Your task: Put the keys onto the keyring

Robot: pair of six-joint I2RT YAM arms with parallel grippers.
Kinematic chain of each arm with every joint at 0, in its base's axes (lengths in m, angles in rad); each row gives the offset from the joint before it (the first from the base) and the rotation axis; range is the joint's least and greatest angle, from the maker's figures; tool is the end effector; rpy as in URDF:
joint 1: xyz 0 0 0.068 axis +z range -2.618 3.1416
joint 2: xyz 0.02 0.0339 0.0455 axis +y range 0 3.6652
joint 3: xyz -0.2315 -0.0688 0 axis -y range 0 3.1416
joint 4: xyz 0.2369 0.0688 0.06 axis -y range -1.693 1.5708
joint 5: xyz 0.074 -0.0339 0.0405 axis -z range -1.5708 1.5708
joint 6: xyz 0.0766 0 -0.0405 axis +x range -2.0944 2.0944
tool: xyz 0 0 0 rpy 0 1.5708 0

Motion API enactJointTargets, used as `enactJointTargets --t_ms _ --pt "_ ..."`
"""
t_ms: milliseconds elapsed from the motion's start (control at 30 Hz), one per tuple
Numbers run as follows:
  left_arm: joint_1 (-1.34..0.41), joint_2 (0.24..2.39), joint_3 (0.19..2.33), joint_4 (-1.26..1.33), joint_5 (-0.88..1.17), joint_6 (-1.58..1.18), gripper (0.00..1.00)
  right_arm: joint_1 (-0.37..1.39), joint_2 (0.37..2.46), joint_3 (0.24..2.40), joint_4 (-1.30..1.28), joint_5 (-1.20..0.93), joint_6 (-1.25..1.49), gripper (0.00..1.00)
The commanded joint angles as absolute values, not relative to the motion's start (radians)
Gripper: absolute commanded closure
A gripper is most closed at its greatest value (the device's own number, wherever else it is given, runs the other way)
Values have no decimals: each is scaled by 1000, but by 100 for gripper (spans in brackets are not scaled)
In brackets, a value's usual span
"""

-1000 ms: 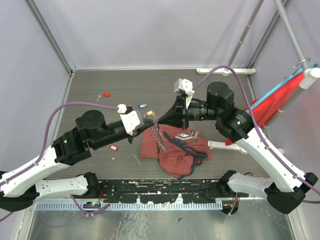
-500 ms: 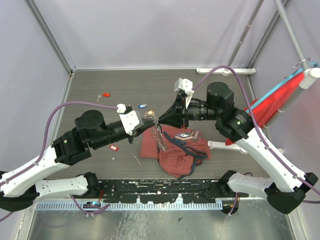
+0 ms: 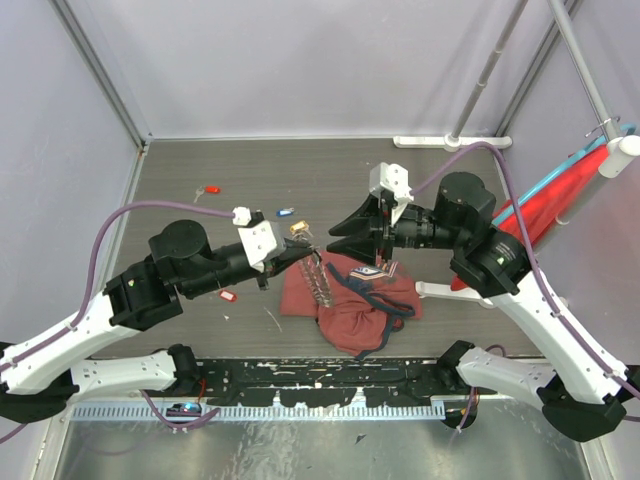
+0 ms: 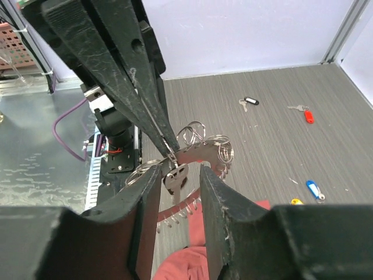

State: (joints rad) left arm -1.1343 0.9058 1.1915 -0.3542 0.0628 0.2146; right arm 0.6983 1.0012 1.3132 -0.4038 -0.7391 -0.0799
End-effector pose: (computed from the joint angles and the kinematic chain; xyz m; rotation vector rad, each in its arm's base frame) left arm 0.0961 -0.2174 0.4097 1.0959 1.2912 -0.7492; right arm 0.1447 0.1888 0.4263 -1.1679 1.3083 1.0691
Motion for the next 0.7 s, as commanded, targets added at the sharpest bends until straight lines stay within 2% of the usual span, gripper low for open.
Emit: enactJointTargets --t_ms 0,433,667 --pt "-1135 882 1192 -256 101 182 100 700 969 1316 -348 -779 -126 61" --pt "-1134 861 1141 -89 208 53 100 700 977 1316 -304 -917 -122 60" --pt "-1135 859 1120 -60 219 24 100 701 963 1317 -295 -925 -110 60"
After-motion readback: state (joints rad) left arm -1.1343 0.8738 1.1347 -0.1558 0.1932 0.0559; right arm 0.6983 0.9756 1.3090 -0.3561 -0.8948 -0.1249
